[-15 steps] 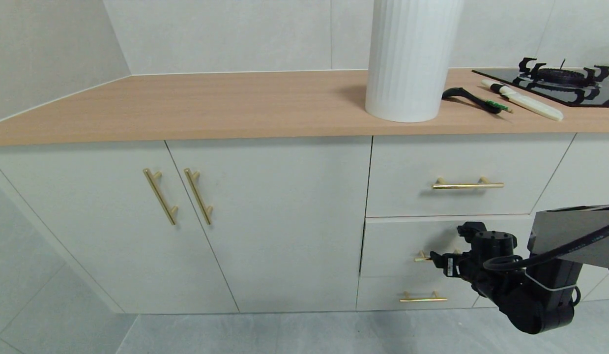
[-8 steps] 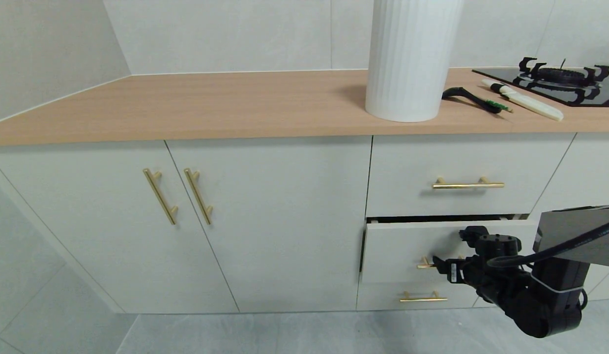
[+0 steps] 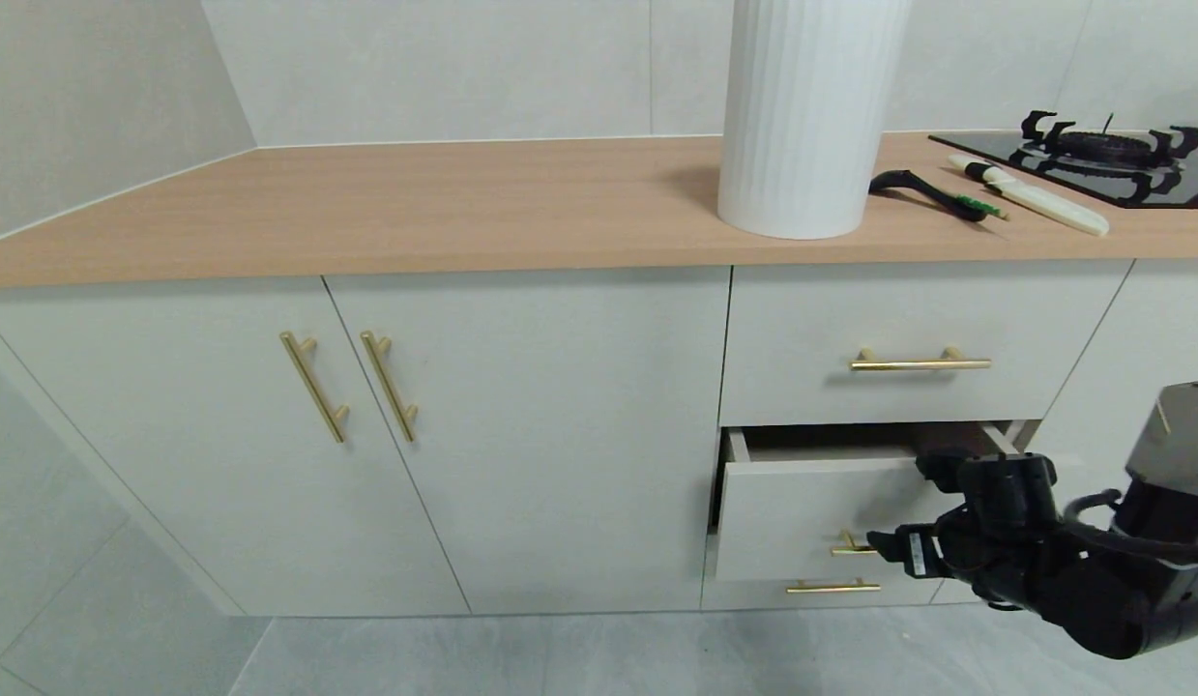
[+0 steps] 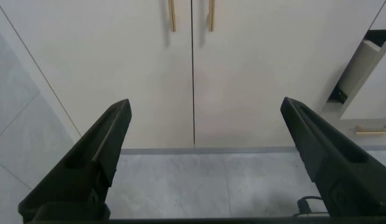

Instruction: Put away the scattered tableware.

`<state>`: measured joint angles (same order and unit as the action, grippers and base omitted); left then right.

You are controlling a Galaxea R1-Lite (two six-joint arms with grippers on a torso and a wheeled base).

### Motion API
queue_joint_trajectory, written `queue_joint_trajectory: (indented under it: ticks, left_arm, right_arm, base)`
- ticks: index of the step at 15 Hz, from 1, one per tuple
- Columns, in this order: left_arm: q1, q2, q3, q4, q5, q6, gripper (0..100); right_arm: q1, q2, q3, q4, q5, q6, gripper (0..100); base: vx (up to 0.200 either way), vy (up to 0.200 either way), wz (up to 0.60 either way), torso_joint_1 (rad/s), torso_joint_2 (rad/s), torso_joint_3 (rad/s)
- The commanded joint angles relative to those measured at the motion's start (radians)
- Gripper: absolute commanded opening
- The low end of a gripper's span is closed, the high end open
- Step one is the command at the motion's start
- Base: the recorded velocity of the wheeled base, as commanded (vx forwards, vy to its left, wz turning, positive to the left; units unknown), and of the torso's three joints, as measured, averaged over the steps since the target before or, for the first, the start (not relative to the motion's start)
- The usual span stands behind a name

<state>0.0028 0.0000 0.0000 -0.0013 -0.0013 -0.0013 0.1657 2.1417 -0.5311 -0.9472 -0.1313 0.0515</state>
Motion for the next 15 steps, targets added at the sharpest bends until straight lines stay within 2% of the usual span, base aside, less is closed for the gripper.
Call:
queue_joint_trajectory:
  ticks: [1, 3, 6, 8, 11, 13, 15]
  left_arm:
    - [0.000, 0.000, 0.000, 0.000, 0.000, 0.000, 100]
    - [0.000, 0.002, 0.000, 0.000, 0.000, 0.000, 100]
    - [0.000, 0.002, 0.000, 0.000, 0.000, 0.000, 100]
    - [0.000, 0.002, 0.000, 0.000, 0.000, 0.000, 100]
    - [0.000, 0.002, 0.000, 0.000, 0.000, 0.000, 100]
    - [0.000, 0.002, 0.000, 0.000, 0.000, 0.000, 100]
    - [0.000, 0.002, 0.000, 0.000, 0.000, 0.000, 100]
  right_arm:
    - [0.015, -0.367, -0.006, 0.288, 0.062, 0.001, 100]
    - [0.060, -0.526, -0.038, 0.439, 0.075, 0.001, 100]
    - [0.118, -0.594, -0.040, 0.438, 0.064, 0.005, 100]
    - [0.121, -0.568, -0.040, 0.423, 0.065, 0.008, 100]
    - [0.121, -0.467, -0.029, 0.297, 0.044, 0.013, 100]
    - [0.124, -0.359, -0.012, 0.159, -0.030, 0.013, 100]
    - [0.124, -0.302, -0.010, 0.056, -0.048, 0.016, 100]
  base:
    - [0.000, 0.000, 0.00, 0.000, 0.00, 0.000]
    - [0.000, 0.000, 0.00, 0.000, 0.00, 0.000]
    - [0.000, 0.000, 0.00, 0.000, 0.00, 0.000]
    - [0.000, 0.000, 0.00, 0.000, 0.00, 0.000]
    - [0.000, 0.000, 0.00, 0.000, 0.00, 0.000]
    - [0.000, 0.000, 0.00, 0.000, 0.00, 0.000]
    - [0.000, 0.000, 0.00, 0.000, 0.00, 0.000]
